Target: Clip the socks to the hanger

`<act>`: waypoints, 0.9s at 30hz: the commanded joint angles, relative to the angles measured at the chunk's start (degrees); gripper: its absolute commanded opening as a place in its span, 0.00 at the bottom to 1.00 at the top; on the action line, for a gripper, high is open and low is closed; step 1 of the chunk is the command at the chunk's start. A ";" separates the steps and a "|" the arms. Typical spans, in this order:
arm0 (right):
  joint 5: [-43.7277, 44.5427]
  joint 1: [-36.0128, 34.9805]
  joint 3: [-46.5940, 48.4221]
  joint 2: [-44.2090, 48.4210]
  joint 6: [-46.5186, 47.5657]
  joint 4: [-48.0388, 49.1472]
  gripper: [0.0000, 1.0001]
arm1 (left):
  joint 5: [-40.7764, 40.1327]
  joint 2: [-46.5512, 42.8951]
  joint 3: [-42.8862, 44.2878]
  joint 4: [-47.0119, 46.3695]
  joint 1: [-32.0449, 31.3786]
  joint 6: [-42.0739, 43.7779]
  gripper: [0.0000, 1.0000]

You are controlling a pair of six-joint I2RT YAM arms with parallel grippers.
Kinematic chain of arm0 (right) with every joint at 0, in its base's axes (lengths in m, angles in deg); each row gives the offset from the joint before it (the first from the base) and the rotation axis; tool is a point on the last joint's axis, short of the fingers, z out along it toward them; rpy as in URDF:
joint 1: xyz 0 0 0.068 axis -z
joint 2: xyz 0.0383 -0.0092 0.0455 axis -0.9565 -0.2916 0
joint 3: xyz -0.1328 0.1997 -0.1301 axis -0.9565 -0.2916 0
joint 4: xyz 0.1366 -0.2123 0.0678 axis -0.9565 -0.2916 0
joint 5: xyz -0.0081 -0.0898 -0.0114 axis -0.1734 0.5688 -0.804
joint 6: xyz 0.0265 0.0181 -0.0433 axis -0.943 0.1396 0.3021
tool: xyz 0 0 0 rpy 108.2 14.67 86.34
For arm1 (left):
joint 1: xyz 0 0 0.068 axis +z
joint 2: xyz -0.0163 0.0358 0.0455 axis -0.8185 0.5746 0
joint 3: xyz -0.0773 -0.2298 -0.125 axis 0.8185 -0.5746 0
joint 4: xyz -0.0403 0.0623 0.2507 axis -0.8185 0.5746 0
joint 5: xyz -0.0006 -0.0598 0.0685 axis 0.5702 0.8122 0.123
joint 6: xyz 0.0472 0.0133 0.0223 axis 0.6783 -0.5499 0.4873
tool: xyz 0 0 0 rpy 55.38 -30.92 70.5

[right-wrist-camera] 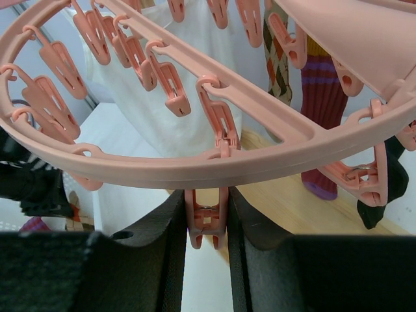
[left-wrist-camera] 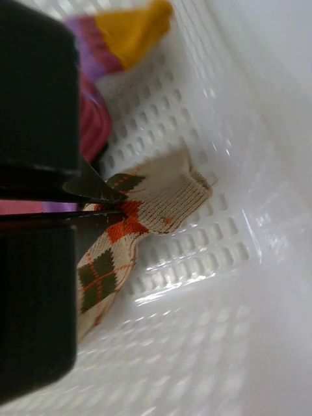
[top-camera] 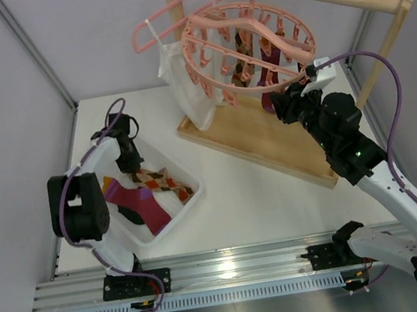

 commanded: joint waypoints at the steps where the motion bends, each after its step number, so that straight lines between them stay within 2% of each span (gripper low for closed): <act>1: -0.67 0.43 -0.33 1.15 -0.07 -1.62 0.00 | -4.68 -13.85 -0.84 -6.15 -2.82 5.24 0.01; 6: -1.81 0.61 0.20 0.97 -0.68 -1.88 0.00 | -8.12 -27.22 -4.87 -14.94 -9.40 14.81 0.01; 9: -2.25 0.78 1.43 0.80 -0.95 -2.76 0.00 | -8.48 -35.92 -9.88 -24.42 -15.38 22.37 0.01; 14: -3.92 0.96 3.89 0.71 -1.56 -4.43 0.00 | 1.86 -49.37 -20.26 -43.91 -26.00 35.56 0.01; 19: -5.76 1.31 6.26 0.62 -3.05 -5.57 0.00 | 8.92 -50.09 -18.95 -46.95 -34.98 41.36 0.01; 23: -6.73 1.57 7.23 0.10 -4.90 -6.01 0.00 | 11.91 -46.58 -17.01 -49.40 -42.79 45.14 0.01; 27: -9.09 2.01 7.76 -0.35 -6.92 -6.10 0.00 | 14.10 -42.28 -15.87 -53.62 -46.85 47.35 0.01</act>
